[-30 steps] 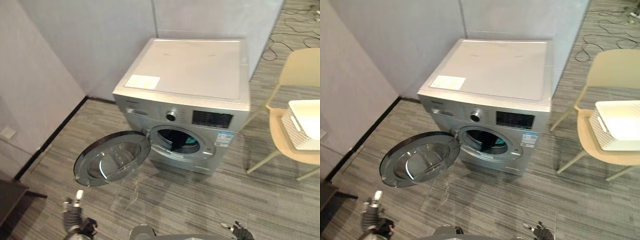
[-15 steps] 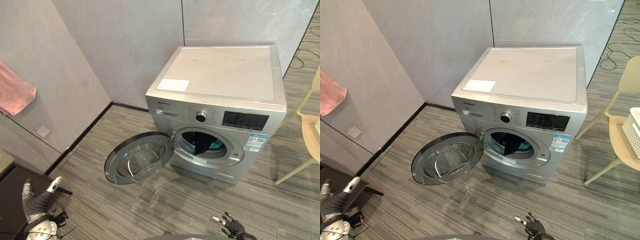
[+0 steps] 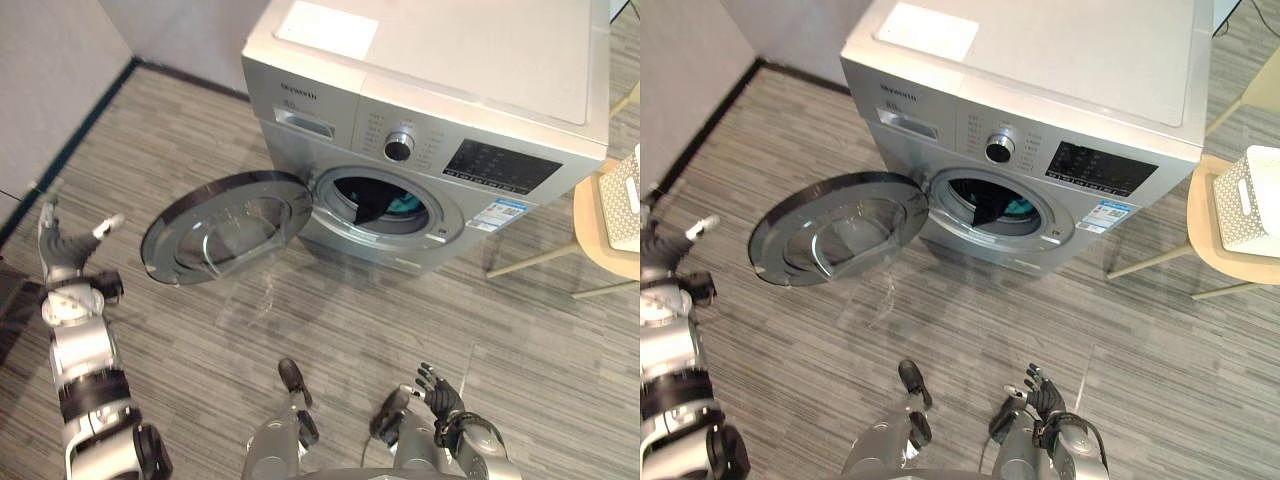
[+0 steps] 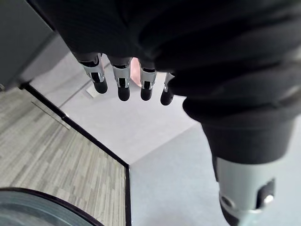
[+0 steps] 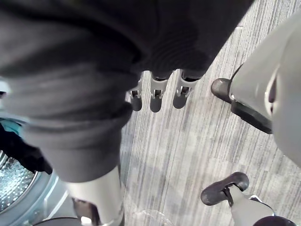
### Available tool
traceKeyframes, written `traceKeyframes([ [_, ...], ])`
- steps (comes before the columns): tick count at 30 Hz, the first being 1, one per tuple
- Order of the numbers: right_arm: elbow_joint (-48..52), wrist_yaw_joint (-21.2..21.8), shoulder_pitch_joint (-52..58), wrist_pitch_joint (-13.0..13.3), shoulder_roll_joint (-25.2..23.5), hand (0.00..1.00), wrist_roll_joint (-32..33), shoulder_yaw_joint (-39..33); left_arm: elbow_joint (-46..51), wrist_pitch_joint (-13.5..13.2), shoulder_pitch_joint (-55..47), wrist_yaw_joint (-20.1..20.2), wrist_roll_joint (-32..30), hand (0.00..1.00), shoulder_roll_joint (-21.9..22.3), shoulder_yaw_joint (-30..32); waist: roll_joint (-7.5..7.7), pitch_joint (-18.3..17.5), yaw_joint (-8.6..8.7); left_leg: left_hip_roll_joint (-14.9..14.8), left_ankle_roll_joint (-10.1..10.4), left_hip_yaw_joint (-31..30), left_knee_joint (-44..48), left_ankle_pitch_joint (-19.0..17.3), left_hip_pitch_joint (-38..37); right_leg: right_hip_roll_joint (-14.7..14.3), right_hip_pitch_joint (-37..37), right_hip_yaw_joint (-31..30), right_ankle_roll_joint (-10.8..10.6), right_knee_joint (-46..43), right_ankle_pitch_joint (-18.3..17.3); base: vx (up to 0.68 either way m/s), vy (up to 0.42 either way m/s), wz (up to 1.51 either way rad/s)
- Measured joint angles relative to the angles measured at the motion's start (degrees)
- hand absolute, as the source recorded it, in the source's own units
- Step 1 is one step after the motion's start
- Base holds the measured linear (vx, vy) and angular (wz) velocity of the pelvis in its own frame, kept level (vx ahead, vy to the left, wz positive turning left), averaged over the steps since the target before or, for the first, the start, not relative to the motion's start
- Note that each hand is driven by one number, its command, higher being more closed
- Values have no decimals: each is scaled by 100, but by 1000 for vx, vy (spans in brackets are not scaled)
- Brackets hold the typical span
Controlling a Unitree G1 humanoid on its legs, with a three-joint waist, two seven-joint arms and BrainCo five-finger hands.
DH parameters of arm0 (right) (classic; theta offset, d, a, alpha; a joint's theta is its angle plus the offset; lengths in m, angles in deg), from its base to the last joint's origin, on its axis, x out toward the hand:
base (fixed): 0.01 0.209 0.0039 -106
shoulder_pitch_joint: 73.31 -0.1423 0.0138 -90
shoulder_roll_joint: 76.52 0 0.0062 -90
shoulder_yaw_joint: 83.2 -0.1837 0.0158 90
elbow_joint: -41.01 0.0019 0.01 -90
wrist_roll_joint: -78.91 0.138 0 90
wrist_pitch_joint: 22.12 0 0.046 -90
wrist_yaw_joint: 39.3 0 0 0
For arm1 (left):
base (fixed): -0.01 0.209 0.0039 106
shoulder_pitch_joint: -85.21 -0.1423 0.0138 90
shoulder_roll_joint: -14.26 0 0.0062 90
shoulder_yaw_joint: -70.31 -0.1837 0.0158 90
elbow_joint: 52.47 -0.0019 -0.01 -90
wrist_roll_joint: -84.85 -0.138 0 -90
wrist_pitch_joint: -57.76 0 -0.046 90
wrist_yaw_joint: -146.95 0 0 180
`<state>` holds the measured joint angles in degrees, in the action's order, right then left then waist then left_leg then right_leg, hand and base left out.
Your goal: Pick up the laundry basket with both hands and put the clothes into the washing machine.
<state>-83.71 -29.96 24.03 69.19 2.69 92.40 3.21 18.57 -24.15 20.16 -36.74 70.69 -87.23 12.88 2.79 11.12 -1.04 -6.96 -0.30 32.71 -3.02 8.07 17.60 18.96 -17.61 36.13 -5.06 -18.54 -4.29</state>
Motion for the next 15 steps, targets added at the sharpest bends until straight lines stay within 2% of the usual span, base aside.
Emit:
traceKeyframes([
  [4,319,-129,-105,106,-33,0,232,2,-625,-90,1018,-20,-23,0,-426,-400,144,276,-27,-198,83,38,32,63,284,-203,-262,-1,68,80,45,80,-68,-14],
  [6,478,-191,-164,119,-39,0,398,21,-963,-118,1410,-20,-51,0,-461,-578,160,493,-34,-289,85,46,105,63,351,-278,-279,1,70,87,46,91,-59,-4],
  [11,1030,-295,-322,267,-45,0,684,376,-1638,-222,2104,-50,138,0,-473,-766,220,753,-51,-440,116,66,134,86,512,-406,-425,-2,77,76,50,116,-56,-4],
  [13,1309,-291,-334,294,-40,0,745,605,-1930,-271,2602,-13,338,0,-518,-834,247,860,-144,-535,116,73,186,86,587,-488,-460,1,77,75,50,130,-61,1],
  [15,1403,-287,-416,326,-43,0,809,724,-2128,-367,2802,-26,375,0,-604,-784,274,934,-161,-592,116,88,200,86,608,-530,-466,9,77,65,50,115,-46,1],
])
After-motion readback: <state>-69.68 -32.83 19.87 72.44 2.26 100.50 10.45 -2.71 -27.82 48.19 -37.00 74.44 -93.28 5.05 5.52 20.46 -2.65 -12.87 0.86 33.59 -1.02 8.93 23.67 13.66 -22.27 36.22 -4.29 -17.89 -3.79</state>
